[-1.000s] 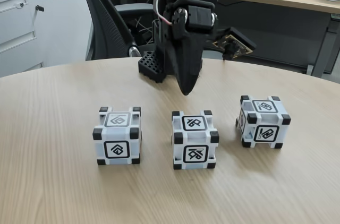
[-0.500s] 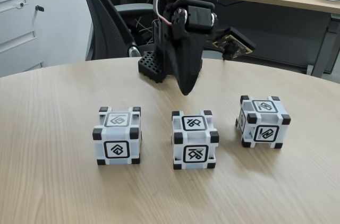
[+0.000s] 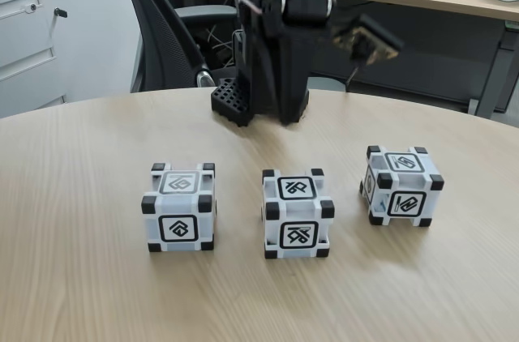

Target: Stack cubes from left to right.

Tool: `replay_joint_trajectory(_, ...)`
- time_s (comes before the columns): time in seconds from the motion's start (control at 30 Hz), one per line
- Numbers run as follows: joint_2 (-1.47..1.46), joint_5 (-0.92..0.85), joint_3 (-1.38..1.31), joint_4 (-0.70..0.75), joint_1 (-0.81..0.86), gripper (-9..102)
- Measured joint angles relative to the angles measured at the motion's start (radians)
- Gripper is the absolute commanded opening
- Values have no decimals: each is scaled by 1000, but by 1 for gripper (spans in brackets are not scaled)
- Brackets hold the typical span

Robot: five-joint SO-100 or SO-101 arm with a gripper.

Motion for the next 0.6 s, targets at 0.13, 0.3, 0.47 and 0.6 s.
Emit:
replay_joint_trajectory(0.13, -268, 54, -198, 0, 0, 0)
replay_joint_trajectory(0.3, -612, 117, -417, 0, 0, 0)
replay_joint_trajectory(0.47, -887, 175, -518, 0, 0, 0)
replay_joint_trajectory(0.6, -1011, 229, -526, 0, 0, 0)
